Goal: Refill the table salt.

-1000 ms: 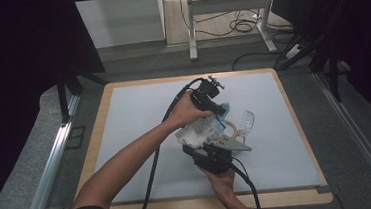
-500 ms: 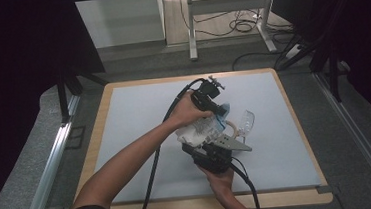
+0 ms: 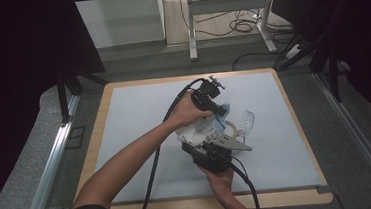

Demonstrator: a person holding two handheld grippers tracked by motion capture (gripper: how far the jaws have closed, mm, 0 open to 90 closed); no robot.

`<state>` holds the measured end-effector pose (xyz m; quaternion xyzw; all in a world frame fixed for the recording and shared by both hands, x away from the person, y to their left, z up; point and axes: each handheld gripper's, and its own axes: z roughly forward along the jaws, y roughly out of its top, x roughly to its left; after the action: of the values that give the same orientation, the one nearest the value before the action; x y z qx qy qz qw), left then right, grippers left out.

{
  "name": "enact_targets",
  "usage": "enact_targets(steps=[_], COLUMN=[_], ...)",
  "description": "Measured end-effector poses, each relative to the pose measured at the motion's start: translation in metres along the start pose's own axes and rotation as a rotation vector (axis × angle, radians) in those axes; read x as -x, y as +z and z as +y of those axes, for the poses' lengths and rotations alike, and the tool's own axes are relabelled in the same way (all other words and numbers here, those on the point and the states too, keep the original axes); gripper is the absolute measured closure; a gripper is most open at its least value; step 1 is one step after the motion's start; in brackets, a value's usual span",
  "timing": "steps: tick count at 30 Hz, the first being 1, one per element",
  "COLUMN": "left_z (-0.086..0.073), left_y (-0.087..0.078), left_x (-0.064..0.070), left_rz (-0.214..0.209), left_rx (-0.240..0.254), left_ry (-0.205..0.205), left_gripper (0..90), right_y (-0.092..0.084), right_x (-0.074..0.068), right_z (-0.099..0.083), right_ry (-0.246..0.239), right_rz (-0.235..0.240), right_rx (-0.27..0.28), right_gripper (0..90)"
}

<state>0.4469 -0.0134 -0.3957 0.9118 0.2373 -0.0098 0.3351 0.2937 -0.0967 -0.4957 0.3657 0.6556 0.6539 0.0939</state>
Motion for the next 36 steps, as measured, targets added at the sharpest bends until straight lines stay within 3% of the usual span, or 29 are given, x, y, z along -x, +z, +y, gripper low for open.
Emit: enact_targets(steps=[36], left_z=[0.0015], left_y=[0.0019], left_x=[0.0009], left_rz=[0.002], left_rx=[-0.003], left_ry=[0.008], left_gripper=[89.5], right_y=[0.0004], right_x=[0.0004], right_z=[0.0005], right_ry=[-0.006], right_rz=[-0.011], right_rx=[0.003], right_gripper=[60.8])
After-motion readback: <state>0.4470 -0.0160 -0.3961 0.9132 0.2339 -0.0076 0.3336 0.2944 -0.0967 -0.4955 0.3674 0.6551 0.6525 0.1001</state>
